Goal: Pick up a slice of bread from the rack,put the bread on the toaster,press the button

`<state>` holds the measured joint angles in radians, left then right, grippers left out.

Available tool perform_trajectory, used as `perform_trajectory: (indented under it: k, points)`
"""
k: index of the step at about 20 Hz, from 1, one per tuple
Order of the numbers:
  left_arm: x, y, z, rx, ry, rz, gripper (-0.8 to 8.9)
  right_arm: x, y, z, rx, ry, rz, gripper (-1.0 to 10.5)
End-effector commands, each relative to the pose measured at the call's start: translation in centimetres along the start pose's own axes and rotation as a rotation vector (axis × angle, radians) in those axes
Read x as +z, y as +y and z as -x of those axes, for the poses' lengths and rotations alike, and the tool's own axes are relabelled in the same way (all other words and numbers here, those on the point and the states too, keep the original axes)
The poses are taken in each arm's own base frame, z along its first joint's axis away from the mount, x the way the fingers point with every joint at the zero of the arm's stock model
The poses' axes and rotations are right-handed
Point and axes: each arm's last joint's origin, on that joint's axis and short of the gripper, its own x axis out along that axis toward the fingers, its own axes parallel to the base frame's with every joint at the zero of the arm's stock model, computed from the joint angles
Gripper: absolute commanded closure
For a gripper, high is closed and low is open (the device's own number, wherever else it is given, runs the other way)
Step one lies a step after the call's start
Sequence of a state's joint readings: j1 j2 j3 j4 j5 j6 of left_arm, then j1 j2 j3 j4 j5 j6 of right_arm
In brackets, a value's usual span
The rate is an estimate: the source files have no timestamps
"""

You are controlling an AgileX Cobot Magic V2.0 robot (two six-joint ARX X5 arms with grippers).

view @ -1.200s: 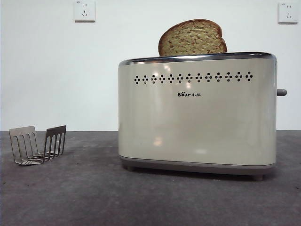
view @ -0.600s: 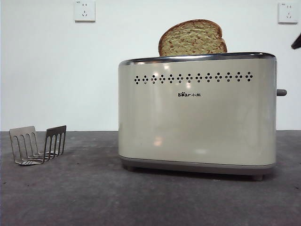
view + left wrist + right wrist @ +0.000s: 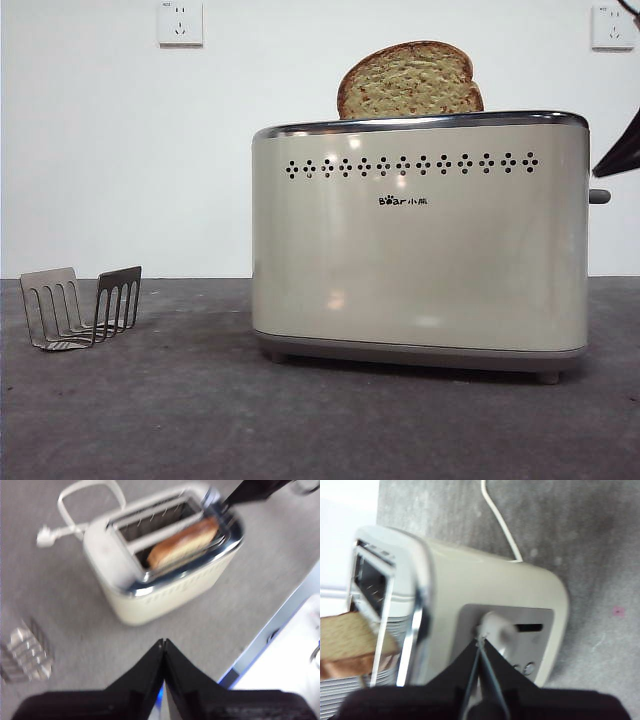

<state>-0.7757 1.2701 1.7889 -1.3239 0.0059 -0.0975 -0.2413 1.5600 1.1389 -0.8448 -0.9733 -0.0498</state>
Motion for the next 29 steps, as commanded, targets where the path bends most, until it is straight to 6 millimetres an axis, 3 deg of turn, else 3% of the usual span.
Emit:
perform_trajectory:
  k: [1, 29]
  points:
    - [-0.8, 0.1, -0.8, 0.01, 0.035, 0.029, 8.21, 0.2, -0.8, -0.9, 0.01, 0.029, -0.013, 9.5]
    - [-1.0, 0.1, -0.7, 0.009, 0.036, 0.028, 8.21, -0.3, -6.5, -5.1, -0.144, 0.199, -0.223, 9.5]
